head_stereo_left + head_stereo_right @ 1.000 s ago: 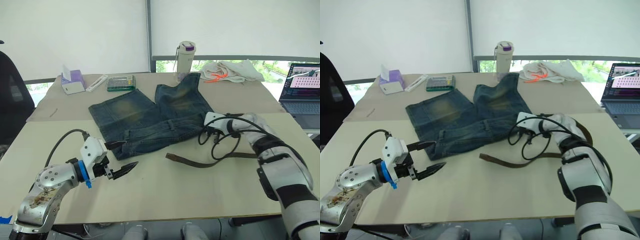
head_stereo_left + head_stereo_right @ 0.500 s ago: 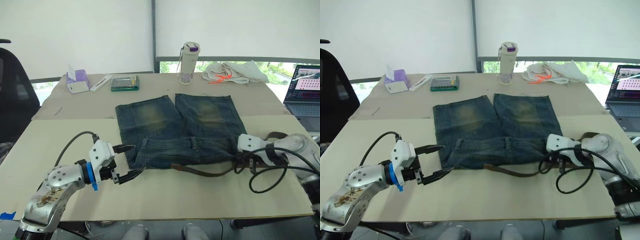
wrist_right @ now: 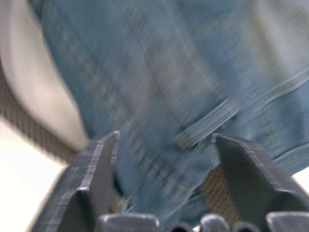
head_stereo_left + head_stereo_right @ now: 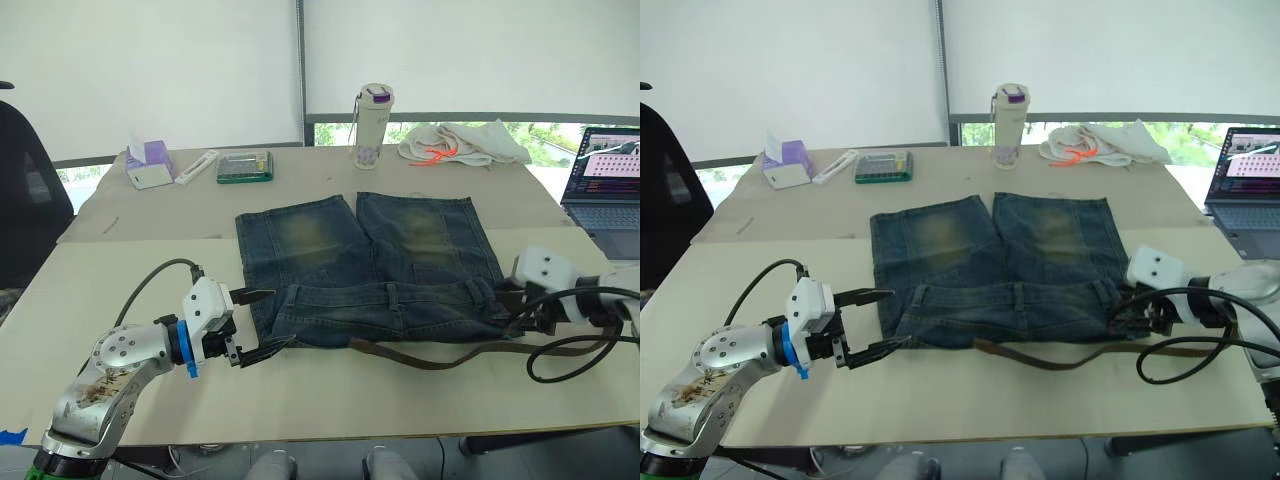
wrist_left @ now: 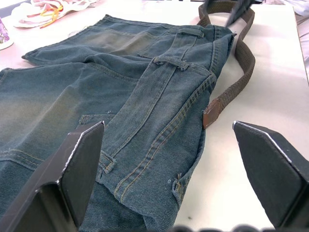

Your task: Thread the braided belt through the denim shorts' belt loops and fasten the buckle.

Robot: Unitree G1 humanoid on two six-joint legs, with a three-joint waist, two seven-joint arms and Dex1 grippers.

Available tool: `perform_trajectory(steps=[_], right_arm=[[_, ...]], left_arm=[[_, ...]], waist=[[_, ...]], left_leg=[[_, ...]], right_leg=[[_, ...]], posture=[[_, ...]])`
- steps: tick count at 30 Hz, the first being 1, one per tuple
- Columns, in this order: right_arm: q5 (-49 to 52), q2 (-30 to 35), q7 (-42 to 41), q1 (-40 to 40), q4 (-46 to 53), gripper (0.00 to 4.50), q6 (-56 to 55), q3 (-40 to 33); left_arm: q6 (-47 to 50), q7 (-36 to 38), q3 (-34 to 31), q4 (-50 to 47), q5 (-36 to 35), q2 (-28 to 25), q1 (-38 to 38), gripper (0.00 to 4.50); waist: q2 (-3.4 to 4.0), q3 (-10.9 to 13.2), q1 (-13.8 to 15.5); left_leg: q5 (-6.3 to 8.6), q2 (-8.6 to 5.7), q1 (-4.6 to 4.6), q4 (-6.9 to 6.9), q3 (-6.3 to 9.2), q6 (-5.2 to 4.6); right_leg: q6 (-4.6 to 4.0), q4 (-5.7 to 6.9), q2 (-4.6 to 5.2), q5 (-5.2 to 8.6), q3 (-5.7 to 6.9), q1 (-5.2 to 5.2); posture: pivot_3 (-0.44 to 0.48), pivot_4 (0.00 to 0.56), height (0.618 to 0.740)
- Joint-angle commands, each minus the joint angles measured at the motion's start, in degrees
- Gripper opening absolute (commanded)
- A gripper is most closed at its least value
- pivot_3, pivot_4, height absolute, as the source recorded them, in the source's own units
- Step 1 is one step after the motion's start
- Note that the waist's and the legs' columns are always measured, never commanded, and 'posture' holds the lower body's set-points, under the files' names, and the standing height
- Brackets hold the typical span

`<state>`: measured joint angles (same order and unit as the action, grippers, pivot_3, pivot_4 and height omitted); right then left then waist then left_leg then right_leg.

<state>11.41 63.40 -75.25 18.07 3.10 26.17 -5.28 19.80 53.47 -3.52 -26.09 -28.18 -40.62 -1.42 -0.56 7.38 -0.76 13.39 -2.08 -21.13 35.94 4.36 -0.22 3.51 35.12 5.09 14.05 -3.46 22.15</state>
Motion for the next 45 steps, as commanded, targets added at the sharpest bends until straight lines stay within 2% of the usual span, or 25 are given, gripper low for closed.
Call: perform_trajectory(steps=[1, 3, 7, 13, 16, 19, 28, 29, 30, 32, 35, 38, 45], right_arm=[[12.2, -0.5, -2.4, 0.1, 14.5, 4.17, 11.9, -1.2], [14.6, -2.5, -0.2, 0.4, 17.6, 4.17, 15.3, 0.0], [13.4, -7.9, 5.0, -0.8, 22.1, 4.17, 17.7, 8.4], [11.3, -11.8, 8.5, -1.5, 21.7, 4.17, 17.1, 16.3], [6.8, -12.9, 11.6, -0.8, 19.8, 4.17, 15.7, 20.2], [4.7, -13.4, 13.2, -0.2, 18.5, 3.42, 15.4, 22.0], [7.7, -12.5, 12.1, -0.3, 20.1, 0.22, 16.2, 18.6], [8.6, -12.2, 11.5, -0.3, 20.2, 0.05, 16.4, 17.8], [9.0, -12.0, 11.1, -0.2, 20.2, 0.05, 16.5, 17.3], [12.0, -11.1, 8.7, -0.3, 20.3, 0.05, 16.5, 14.8], [16.4, -10.5, 6.6, -0.6, 20.5, 0.05, 17.3, 11.3], [20.5, -12.6, 6.9, 0.6, 18.6, 0.05, 17.6, 7.5], [27.0, -17.0, 8.3, 3.9, 16.2, 0.05, 20.1, 4.5]], left_arm=[[-0.7, 1.6, 0.2, -0.7, 0.0, -1.0, -0.3, 4.50], [-0.6, 1.7, 0.3, -0.7, -0.2, -1.0, -0.3, 4.50], [0.4, 2.9, 0.6, -1.6, -1.0, -1.6, 0.2, 4.50], [0.7, 3.1, 0.2, -2.3, -0.9, -2.5, 0.8, 4.50], [0.5, 2.9, 0.2, -2.4, -0.8, -2.5, 1.2, 4.50], [-0.3, 2.9, 0.3, -2.2, -0.4, -2.3, 1.9, 4.50], [-6.0, 4.8, 1.5, 2.5, 1.1, 0.0, 3.3, 4.50], [-6.4, 4.9, 1.5, 2.9, 1.0, 0.4, 3.2, 4.50], [-6.6, 5.1, 1.6, 3.2, 1.0, 0.7, 3.2, 4.50], [-0.9, 3.2, 1.9, 2.1, -2.2, 1.4, 1.8, 4.50], [7.0, 1.9, 1.0, 0.4, -9.5, 2.3, -0.4, 4.50], [13.2, 4.6, 0.7, 1.2, -18.0, 2.7, -3.8, 4.50], [19.8, 6.3, 4.7, 11.6, -24.9, 12.0, -15.9, 4.50]], waist=[[0.00, 0.0, 0.0], [-0.09, 0.0, 0.0], [-0.22, 0.0, 0.1], [-0.22, 0.0, 0.2], [-0.24, 0.0, 0.1], [-0.24, 0.0, 0.1], [-0.24, 0.0, 0.1], [-0.24, 0.0, 0.1], [-0.24, 0.0, 0.1], [-0.24, 0.0, 0.1], [-0.29, 0.0, 0.2], [-0.30, 0.0, 0.1], [-0.30, 0.0, 0.1]], left_leg=[[0.00, 0.01, 0.00, 0.00, 0.02, 0.00], [0.01, 0.02, 0.00, 0.00, 0.03, -0.01], [0.01, 0.00, 0.00, 0.04, 0.03, -0.01], [0.00, -0.06, -0.03, 0.04, 0.04, 0.00], [0.00, -0.01, -0.01, 0.03, 0.05, 0.00], [0.00, -0.02, -0.01, 0.03, 0.05, 0.00], [0.00, -0.02, -0.01, 0.03, 0.05, 0.00], [0.00, -0.02, -0.01, 0.03, 0.05, 0.00], [0.00, -0.02, -0.02, 0.04, 0.05, 0.00], [0.00, -0.02, -0.01, 0.04, 0.05, 0.00], [0.00, -0.02, -0.02, 0.06, 0.09, -0.01], [0.00, -0.01, -0.01, 0.06, 0.10, -0.01], [0.00, -0.06, 0.00, 0.10, 0.09, -0.01]], right_leg=[[0.00, 0.00, 0.00, 0.00, 0.00, 0.00], [0.00, -0.01, 0.00, 0.00, 0.00, -0.01], [0.01, 0.00, 0.02, 0.00, 0.01, -0.02], [0.01, -0.01, 0.08, 0.00, 0.02, 0.04], [0.01, -0.01, 0.03, 0.00, 0.03, 0.02], [0.00, 0.00, 0.03, 0.00, 0.03, 0.04], [0.00, -0.01, 0.04, 0.00, 0.04, 0.04], [0.00, -0.01, 0.04, 0.00, 0.04, 0.04], [0.00, -0.01, 0.05, 0.00, 0.04, 0.03], [0.00, -0.01, 0.04, 0.00, 0.04, 0.03], [0.01, 0.01, 0.04, 0.00, 0.07, 0.01], [0.02, 0.03, 0.02, 0.00, 0.08, 0.00], [0.01, 0.08, -0.03, 0.00, 0.08, -0.02]], posture=[[0.000, 0.150, 0.740], [0.000, 0.150, 0.740], [0.000, 0.150, 0.740], [0.000, 0.150, 0.740], [0.000, 0.150, 0.740], [0.000, 0.150, 0.740], [0.000, 0.150, 0.740], [0.000, 0.150, 0.740], [0.000, 0.150, 0.740], [0.000, 0.150, 0.740], [0.000, 0.150, 0.740], [0.000, 0.150, 0.740], [0.000, 0.150, 0.740]])
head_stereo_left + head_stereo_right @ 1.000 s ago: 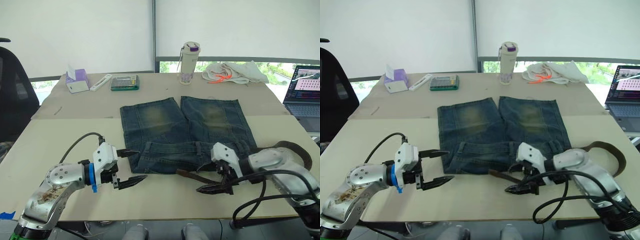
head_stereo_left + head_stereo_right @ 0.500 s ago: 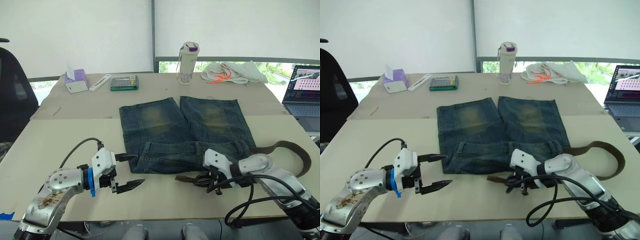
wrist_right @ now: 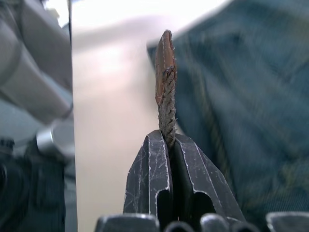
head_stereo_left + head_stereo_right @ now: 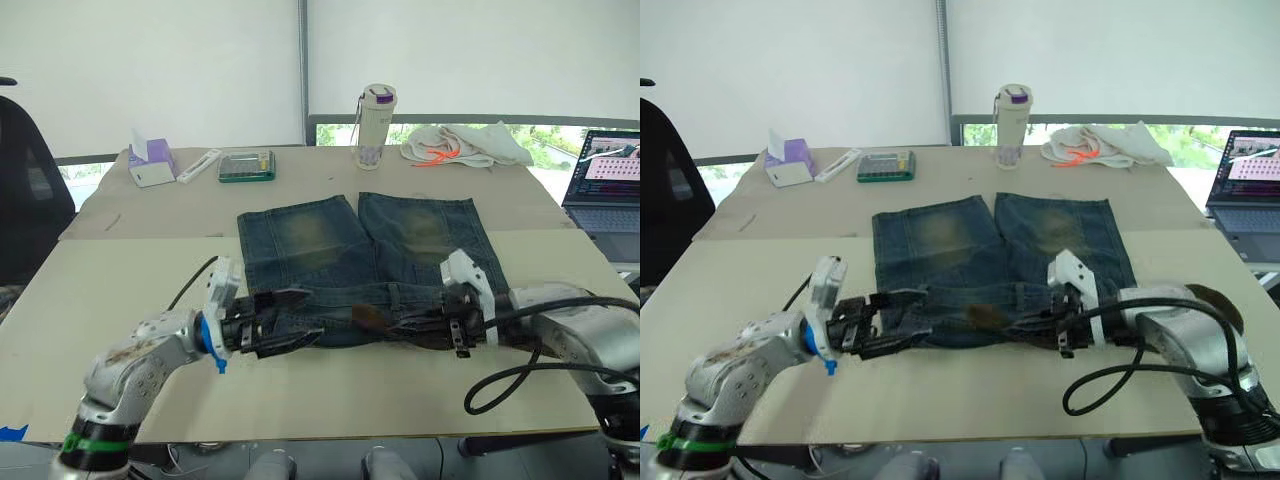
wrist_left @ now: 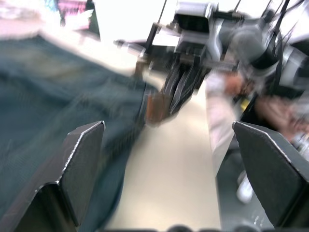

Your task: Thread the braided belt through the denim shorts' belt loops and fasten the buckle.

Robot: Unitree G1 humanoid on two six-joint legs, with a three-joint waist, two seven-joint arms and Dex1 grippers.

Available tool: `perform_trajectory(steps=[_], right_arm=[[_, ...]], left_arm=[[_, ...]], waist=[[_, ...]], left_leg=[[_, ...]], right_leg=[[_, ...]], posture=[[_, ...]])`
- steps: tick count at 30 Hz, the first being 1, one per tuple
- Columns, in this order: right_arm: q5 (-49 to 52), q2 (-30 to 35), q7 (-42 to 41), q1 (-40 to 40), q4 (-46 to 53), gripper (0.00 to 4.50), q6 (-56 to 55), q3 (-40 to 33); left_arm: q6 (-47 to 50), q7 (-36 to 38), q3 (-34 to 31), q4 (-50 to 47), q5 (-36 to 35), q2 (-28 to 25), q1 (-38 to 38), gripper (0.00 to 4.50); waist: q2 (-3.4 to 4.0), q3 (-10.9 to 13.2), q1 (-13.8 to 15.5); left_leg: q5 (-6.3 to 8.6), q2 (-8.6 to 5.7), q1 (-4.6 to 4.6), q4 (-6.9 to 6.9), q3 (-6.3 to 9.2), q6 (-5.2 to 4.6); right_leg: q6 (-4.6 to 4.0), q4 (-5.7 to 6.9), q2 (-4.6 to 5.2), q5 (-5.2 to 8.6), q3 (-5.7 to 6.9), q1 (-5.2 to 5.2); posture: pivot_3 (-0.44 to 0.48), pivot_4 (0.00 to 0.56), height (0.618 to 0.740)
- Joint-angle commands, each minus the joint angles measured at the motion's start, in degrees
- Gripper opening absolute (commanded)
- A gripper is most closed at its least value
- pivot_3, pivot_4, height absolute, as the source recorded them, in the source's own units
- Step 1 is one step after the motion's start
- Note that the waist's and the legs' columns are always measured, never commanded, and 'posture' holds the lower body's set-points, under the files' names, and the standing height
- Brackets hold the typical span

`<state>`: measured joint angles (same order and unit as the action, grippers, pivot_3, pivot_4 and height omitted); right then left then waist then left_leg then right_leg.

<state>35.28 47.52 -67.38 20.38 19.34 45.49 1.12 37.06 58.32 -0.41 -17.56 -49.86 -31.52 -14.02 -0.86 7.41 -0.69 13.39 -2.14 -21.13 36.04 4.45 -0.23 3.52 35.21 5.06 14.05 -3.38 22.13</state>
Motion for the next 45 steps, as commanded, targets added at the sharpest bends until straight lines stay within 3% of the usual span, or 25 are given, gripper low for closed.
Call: perform_trajectory(steps=[1, 7, 22, 36, 41, 45], right_arm=[[3.6, -1.5, 0.7, 1.8, -0.2, 0.05, 1.0, -2.0], [4.1, -2.1, 1.8, 2.6, -0.1, 0.05, 1.1, -1.6], [8.2, -3.2, 3.5, 1.6, 1.3, 0.05, 0.2, -5.2], [7.1, -2.2, 2.8, 2.3, 1.0, 0.00, -0.2, -3.3], [9.0, -2.1, 5.8, 1.0, 1.4, 1.89, 0.3, -8.2], [13.0, -1.9, 10.0, -2.6, 1.4, 3.20, 1.8, -18.3]], left_arm=[[3.0, 2.0, 2.3, 4.3, -3.2, 4.2, -4.7, 4.50], [6.6, 5.1, 5.8, 7.8, -4.3, 9.3, -11.2, 4.50], [5.3, 0.7, 4.0, 8.8, -1.3, 12.2, -10.4, 4.50], [4.6, -0.9, 4.0, 8.6, 0.2, 14.2, -10.4, 0.01], [3.3, -5.3, 1.8, 11.6, 0.5, 17.9, -12.1, 0.00], [4.2, -7.9, 1.2, 12.6, -0.1, 20.1, -12.6, 0.00]], waist=[[-0.01, 0.0, 0.0], [-0.02, 0.0, 0.1], [-0.02, 0.0, 0.0], [-0.02, 0.0, 0.0], [-0.03, 0.0, 0.3], [-0.04, 0.0, 0.7]], left_leg=[[0.00, -0.03, -0.02, 0.01, 0.00, 0.00], [0.00, -0.07, -0.07, 0.09, 0.01, 0.00], [0.00, -0.04, -0.06, 0.07, 0.05, 0.00], [0.00, -0.04, -0.06, 0.07, 0.04, 0.00], [0.00, -0.05, -0.06, 0.08, 0.05, 0.00], [0.00, -0.07, -0.09, 0.10, 0.04, 0.00]], right_leg=[[0.00, 0.00, 0.01, 0.00, 0.00, 0.01], [0.00, 0.00, 0.01, 0.00, 0.02, 0.02], [0.00, -0.01, 0.01, 0.00, -0.01, 0.02], [0.00, -0.02, 0.00, 0.00, -0.01, 0.02], [0.00, -0.03, 0.02, 0.00, -0.01, 0.01], [0.01, -0.04, 0.04, -0.01, -0.02, 0.01]], posture=[[0.000, 0.150, 0.740], [0.000, 0.150, 0.740], [0.000, 0.150, 0.740], [0.000, 0.150, 0.740], [0.000, 0.150, 0.740], [0.000, 0.150, 0.740]])
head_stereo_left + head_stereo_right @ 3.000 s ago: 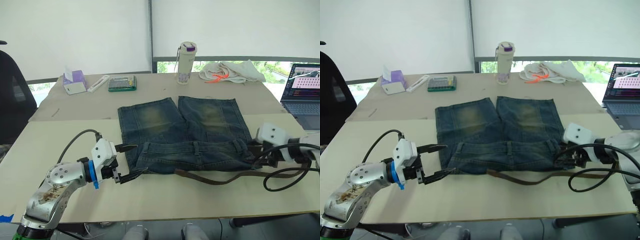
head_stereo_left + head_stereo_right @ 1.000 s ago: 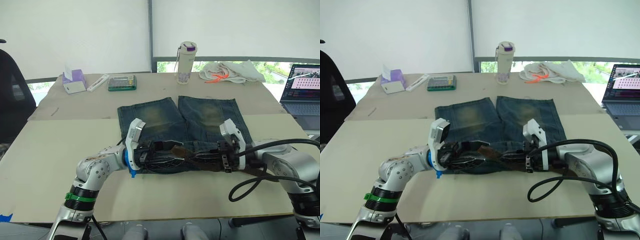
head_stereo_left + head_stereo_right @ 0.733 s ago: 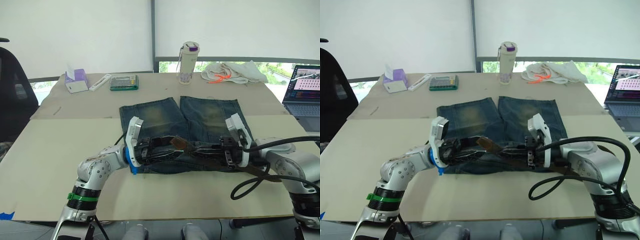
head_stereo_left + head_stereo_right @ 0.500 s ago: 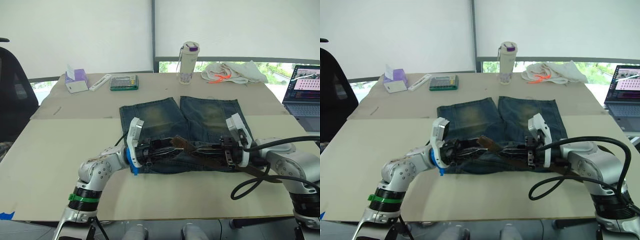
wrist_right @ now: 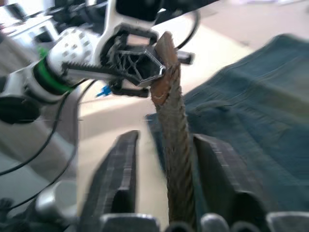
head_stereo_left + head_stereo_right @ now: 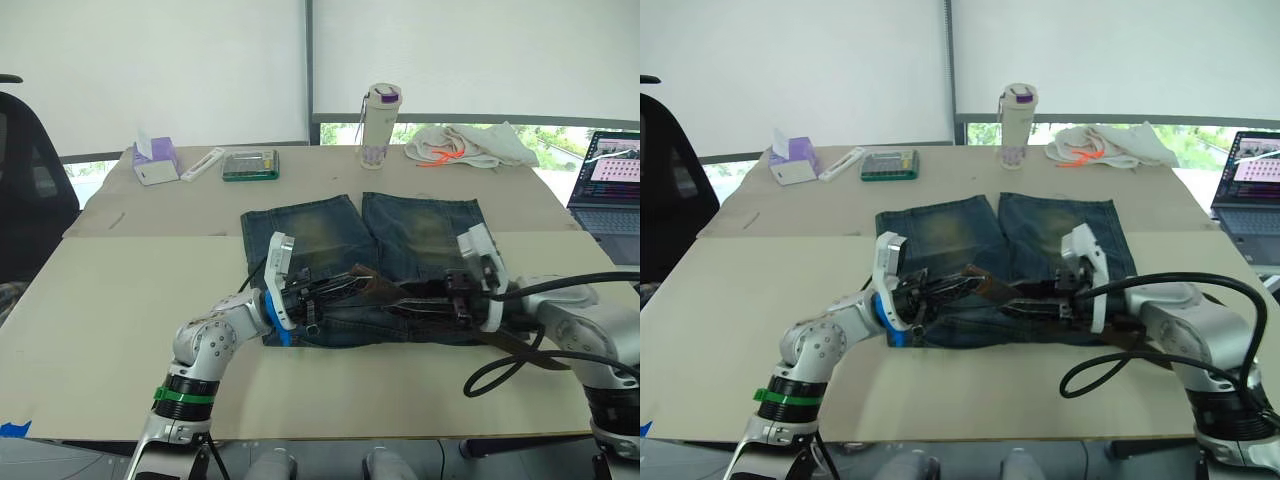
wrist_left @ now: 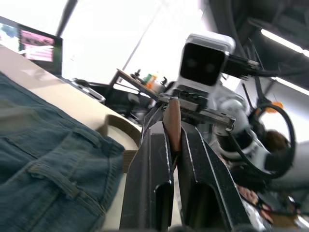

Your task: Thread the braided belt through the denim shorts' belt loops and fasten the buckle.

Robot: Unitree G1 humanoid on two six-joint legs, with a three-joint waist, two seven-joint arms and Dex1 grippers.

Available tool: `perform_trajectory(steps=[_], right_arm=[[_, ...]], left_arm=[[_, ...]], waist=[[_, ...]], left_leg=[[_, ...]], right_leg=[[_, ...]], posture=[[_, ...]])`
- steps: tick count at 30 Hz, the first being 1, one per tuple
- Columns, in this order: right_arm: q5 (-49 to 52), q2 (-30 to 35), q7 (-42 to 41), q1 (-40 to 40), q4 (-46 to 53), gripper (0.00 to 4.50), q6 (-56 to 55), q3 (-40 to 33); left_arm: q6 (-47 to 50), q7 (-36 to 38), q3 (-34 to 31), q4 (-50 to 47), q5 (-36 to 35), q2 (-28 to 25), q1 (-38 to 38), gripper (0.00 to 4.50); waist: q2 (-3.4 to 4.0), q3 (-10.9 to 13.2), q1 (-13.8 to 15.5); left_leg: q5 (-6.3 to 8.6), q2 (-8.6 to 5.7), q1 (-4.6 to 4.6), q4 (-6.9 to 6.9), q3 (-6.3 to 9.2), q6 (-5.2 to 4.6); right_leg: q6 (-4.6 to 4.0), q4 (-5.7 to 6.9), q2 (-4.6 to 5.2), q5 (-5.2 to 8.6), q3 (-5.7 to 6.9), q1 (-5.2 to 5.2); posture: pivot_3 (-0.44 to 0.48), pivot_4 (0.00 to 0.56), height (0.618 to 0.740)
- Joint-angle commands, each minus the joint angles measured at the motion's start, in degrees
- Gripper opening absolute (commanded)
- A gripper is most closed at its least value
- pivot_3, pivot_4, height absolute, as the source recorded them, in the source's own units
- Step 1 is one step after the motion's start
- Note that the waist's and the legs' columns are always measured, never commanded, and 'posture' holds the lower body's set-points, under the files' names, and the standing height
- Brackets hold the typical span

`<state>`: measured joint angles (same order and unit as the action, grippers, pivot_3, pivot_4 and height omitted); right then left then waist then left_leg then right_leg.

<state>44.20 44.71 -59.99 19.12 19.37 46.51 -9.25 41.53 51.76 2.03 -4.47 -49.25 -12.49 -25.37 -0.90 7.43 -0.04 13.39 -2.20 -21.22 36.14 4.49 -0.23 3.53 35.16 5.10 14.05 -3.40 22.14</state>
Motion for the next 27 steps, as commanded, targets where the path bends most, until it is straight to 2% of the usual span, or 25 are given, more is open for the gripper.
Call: perform_trajectory(steps=[1, 4, 6, 9, 14, 16, 18, 20, 22, 27], right_arm=[[5.3, 0.8, 3.4, -2.1, 1.8, 3.60, 1.6, -9.5], [13.7, -1.0, 7.5, -5.5, 5.1, 4.47, 5.4, -14.6], [20.4, -3.0, 11.1, -7.5, 7.8, 4.47, 7.4, -16.2], [28.0, -5.5, 16.2, -12.2, 13.4, 4.47, 9.0, -14.6], [26.4, -15.0, 28.9, -16.8, 16.1, 4.47, 6.6, -5.9], [24.6, -21.2, 34.1, -17.3, 14.7, 4.47, 3.5, -4.0], [24.2, -31.0, 40.1, -17.4, 11.0, 4.47, -2.1, -3.8], [25.1, -35.7, 42.4, -17.4, 9.6, 4.47, -4.7, -4.5], [26.4, -37.1, 42.4, -17.4, 9.8, 4.47, -5.6, -5.0], [27.6, -36.1, 40.4, -16.2, 10.0, 4.47, -7.1, -4.4]], left_arm=[[-0.1, -1.8, -1.3, -0.3, -0.7, 1.4, -1.3, 0.00], [2.5, -6.3, -3.8, 1.5, -3.3, 3.9, -2.5, 0.00], [3.9, -9.4, -6.0, 2.7, -5.5, 5.8, -3.1, 0.00], [6.4, -14.2, -9.0, 3.5, -9.3, 8.8, -3.5, 0.00], [9.7, -22.8, -14.1, 2.8, -18.5, 13.9, -3.7, 0.00], [10.5, -25.1, -14.6, 1.9, -20.7, 15.0, -3.3, 0.00], [11.8, -26.4, -14.1, -0.8, -23.0, 15.4, -1.4, 0.00], [12.3, -27.3, -13.7, -2.2, -24.0, 15.4, -0.4, 0.00], [12.3, -28.1, -13.6, -2.5, -24.5, 15.2, 0.0, 0.00], [11.7, -28.7, -13.3, -2.3, -25.2, 14.7, 0.1, 0.00]], waist=[[0.00, 0.0, 0.1], [-0.01, 0.0, 0.4], [-0.01, 0.0, 0.3], [-0.01, 0.0, 0.2], [-0.03, 0.0, 0.0], [-0.06, 0.0, 0.0], [-0.08, 0.0, -0.2], [-0.16, -0.1, -0.5], [-0.01, -0.1, -0.4], [-0.02, -0.1, -0.7]], left_leg=[[0.00, 0.00, 0.00, -0.01, -0.01, 0.00], [0.00, 0.01, 0.00, -0.01, 0.00, 0.00], [0.00, 0.02, 0.00, -0.01, 0.00, 0.00], [0.00, 0.04, 0.01, -0.03, 0.02, -0.01], [0.00, 0.05, 0.00, 0.03, 0.02, -0.01], [0.00, 0.03, 0.01, 0.02, 0.03, 0.00], [0.00, 0.02, 0.00, 0.00, 0.03, 0.00], [-0.01, 0.06, 0.06, -0.09, 0.04, 0.02], [-0.01, 0.04, 0.04, -0.11, 0.04, 0.04], [-0.01, -0.08, 0.05, -0.08, 0.02, 0.04]], right_leg=[[0.00, 0.00, 0.00, 0.00, 0.00, 0.00], [0.00, 0.01, 0.00, 0.00, 0.00, -0.01], [0.00, 0.00, -0.03, 0.00, 0.00, -0.02], [0.00, 0.04, -0.04, 0.00, -0.02, -0.02], [0.02, 0.05, -0.03, 0.01, -0.04, -0.01], [0.04, 0.05, -0.04, 0.01, -0.03, -0.02], [0.03, 0.05, -0.04, 0.01, -0.04, 0.01], [0.03, 0.04, -0.13, 0.01, -0.06, 0.01], [0.03, 0.05, -0.02, 0.00, -0.09, 0.06], [0.04, 0.02, -0.01, 0.00, -0.08, 0.02]], posture=[[0.000, 0.150, 0.740], [0.000, 0.150, 0.740], [0.000, 0.150, 0.740], [0.000, 0.150, 0.740], [0.000, 0.150, 0.740], [0.000, 0.150, 0.740], [0.000, 0.150, 0.740], [0.000, 0.150, 0.740], [0.000, 0.150, 0.740], [0.000, 0.150, 0.740]])
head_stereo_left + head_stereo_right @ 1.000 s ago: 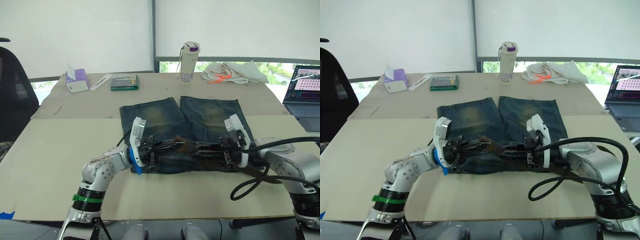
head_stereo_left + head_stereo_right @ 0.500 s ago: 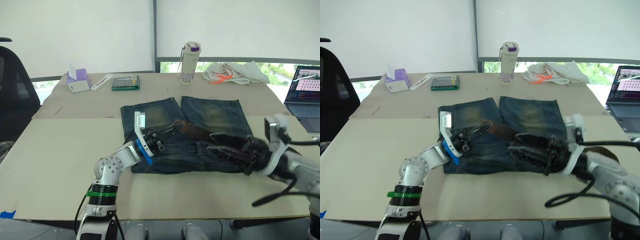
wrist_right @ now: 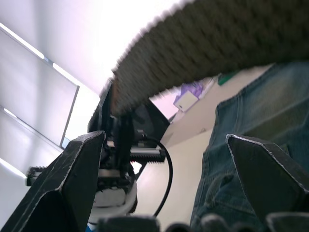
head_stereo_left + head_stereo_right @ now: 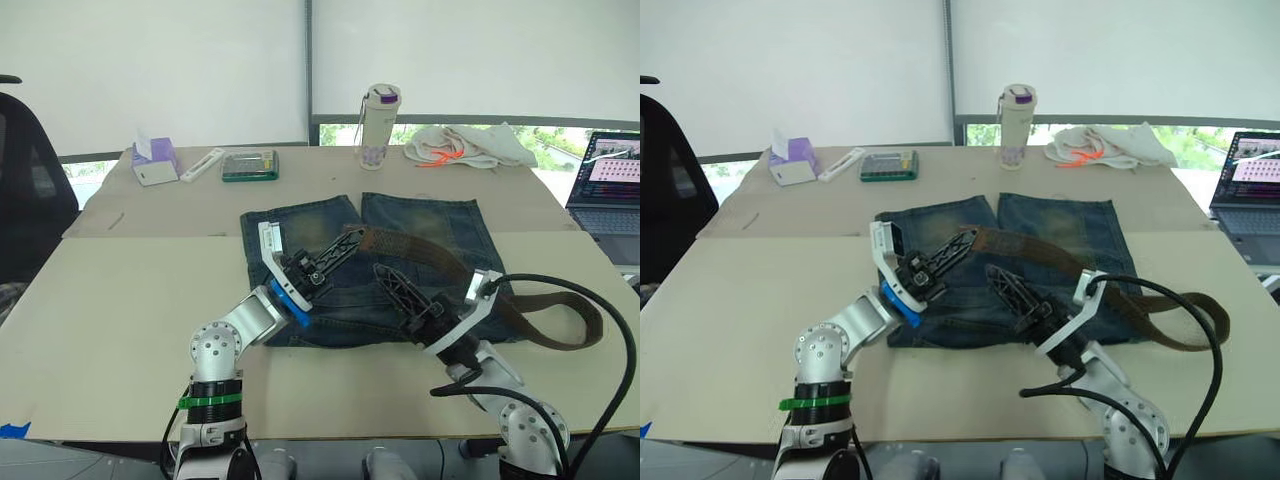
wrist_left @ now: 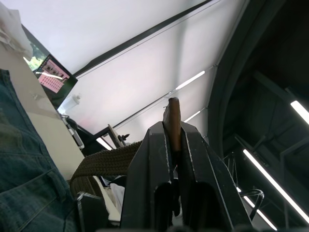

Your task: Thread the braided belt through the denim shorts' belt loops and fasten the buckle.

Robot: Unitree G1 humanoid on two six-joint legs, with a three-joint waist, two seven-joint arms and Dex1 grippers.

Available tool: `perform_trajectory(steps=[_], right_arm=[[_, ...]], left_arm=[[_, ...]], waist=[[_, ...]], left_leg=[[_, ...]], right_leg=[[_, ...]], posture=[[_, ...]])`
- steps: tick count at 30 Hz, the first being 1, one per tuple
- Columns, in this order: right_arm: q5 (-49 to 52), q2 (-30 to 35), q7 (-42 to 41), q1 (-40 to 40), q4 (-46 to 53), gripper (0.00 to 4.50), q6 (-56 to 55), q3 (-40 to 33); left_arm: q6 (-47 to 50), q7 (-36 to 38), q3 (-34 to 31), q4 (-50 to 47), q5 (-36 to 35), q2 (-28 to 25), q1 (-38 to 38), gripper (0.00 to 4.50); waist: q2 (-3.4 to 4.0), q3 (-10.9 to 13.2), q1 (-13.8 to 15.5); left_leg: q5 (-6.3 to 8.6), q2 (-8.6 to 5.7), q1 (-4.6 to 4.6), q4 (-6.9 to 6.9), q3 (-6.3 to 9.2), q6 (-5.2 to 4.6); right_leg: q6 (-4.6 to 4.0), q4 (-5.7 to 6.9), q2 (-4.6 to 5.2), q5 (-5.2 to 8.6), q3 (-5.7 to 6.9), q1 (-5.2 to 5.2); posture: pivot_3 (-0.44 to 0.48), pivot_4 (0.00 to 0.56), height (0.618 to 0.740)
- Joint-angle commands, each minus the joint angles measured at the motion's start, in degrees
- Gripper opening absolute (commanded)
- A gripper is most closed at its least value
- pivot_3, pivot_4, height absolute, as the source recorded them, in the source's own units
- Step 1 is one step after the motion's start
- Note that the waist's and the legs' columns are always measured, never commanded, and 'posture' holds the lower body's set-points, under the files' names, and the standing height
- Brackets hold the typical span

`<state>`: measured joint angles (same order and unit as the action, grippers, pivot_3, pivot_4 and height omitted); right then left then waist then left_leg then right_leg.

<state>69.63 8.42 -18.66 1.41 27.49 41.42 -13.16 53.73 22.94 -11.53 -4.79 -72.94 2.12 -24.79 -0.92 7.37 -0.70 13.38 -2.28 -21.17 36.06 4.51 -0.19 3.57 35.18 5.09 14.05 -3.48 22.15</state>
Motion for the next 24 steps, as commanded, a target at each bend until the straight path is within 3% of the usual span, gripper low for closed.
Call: perform_trajectory(steps=[1, 10, 13, 24], right_arm=[[2.3, 0.1, -0.7, 1.9, 1.6, 4.47, -2.5, -0.5], [3.6, 0.9, -0.1, 3.9, 1.0, 4.47, -3.6, -0.2], [4.1, 0.5, 0.1, 4.3, 0.8, 3.80, -3.9, -0.4], [5.2, 1.2, 0.2, 4.0, 0.5, 0.01, -4.5, -1.0]], left_arm=[[-0.6, 0.2, 0.3, -1.8, -1.6, 0.0, -0.5, 0.00], [-1.4, 1.2, 1.1, -1.4, -0.9, -0.6, -0.5, 0.00], [-1.7, 1.5, 1.2, -1.5, -0.8, -0.8, -0.2, 0.00], [-1.9, 2.0, 1.4, -1.4, -0.9, -2.2, 0.6, 0.00]], waist=[[0.00, 0.0, 0.0], [0.00, 0.0, -0.1], [0.01, 0.0, -0.1], [0.00, 0.0, -0.1]], left_leg=[[0.00, 0.00, 0.00, -0.01, 0.00, 0.00], [0.00, 0.02, 0.01, -0.03, 0.01, 0.00], [0.00, 0.03, 0.01, -0.04, 0.01, 0.00], [0.00, 0.03, 0.00, -0.05, 0.01, 0.00]], right_leg=[[0.00, -0.01, -0.03, 0.00, 0.01, 0.00], [-0.01, -0.02, -0.11, 0.00, 0.01, 0.01], [-0.01, -0.02, -0.11, 0.00, 0.01, 0.01], [-0.01, -0.05, -0.11, 0.00, 0.01, 0.01]], posture=[[0.000, 0.150, 0.740], [0.000, 0.150, 0.740], [0.000, 0.150, 0.740], [0.000, 0.150, 0.740]])
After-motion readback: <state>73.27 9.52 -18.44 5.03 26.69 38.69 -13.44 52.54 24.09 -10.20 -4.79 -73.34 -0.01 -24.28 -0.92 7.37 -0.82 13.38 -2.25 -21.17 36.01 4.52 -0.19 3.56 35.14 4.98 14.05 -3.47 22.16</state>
